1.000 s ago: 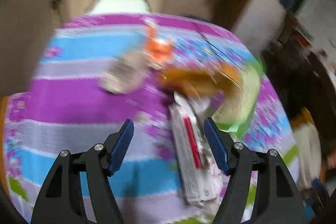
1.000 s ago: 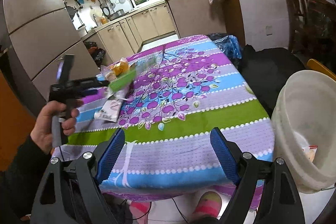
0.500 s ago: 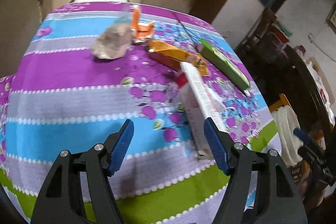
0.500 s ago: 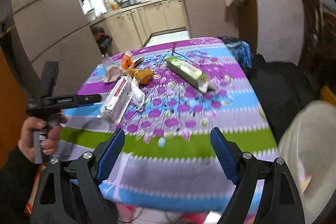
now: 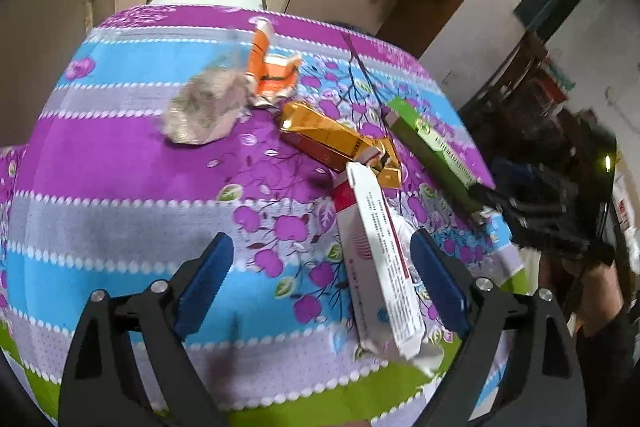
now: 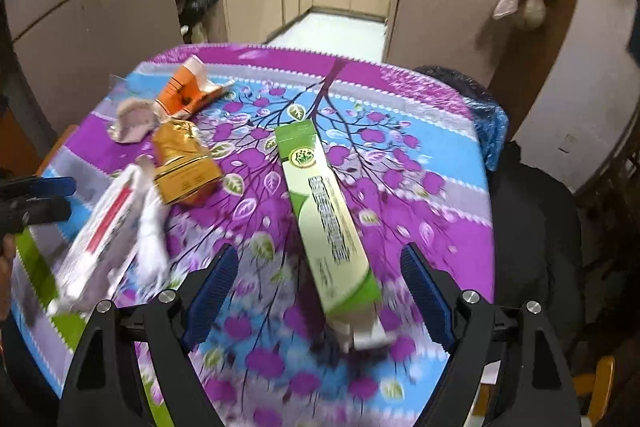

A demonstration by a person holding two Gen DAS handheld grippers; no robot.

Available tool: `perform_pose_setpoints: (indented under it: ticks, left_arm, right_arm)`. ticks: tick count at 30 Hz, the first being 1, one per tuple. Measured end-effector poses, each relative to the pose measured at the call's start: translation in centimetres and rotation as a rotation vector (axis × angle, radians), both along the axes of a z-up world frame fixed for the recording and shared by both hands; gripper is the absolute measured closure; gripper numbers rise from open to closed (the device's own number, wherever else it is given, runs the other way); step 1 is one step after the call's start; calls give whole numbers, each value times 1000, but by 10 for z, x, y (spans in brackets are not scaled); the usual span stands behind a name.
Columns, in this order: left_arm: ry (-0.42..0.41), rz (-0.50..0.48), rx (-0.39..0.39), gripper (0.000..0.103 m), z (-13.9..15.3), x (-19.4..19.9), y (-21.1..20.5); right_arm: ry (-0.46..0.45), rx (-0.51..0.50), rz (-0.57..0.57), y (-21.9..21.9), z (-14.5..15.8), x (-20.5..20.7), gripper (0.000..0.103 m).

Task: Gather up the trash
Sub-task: 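Grasp the white ointment box with the left gripper while the right gripper grasps the green toothpaste box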

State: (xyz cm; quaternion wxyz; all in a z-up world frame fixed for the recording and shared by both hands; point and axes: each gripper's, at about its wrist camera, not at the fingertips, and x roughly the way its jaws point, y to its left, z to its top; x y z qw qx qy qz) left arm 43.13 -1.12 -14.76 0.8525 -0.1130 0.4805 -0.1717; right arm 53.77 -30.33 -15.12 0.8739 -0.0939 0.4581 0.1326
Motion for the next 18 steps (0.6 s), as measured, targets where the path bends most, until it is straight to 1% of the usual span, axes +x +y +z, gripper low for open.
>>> perform_pose_setpoints:
  ticks: [2,4,7,8,10,11,12,14,17,18]
  left_arm:
    - [-3,-35,47,16,-3,2,-17]
    - [-10,-48,84,16,-5,2,-28]
    - [-26,-79,166,16,-13,0,-46]
    - [-29,-83,180,16,-15,-1,-49]
    - [-36,-86,200,17,-19,-2,-51]
    - [-42,-88,208,23,-21,-3,-51]
    - [-44,-91,210,28,-22,-4,-49]
    - [-30,-97,199,47,-26,-4,-42]
    - [-39,-100,190,57,-27,-8,-29]
    - [-39,-100,188,58,-27,-9,-26]
  right_arm:
    - [16,-14,16,6,-6,10,20]
    - [26,-42,25,13,-12,18,20]
    - [45,-90,27,17,-22,31,20]
    - [51,-93,27,17,-25,35,22]
    - [66,-101,17,18,-29,39,38]
    - [75,-105,11,17,-31,40,53]
    - [76,-103,10,17,-34,40,58]
    - [72,-99,-6,16,-34,37,61]
    - [59,-89,-36,14,-34,30,63]
    - [47,-75,-51,12,-33,26,64]
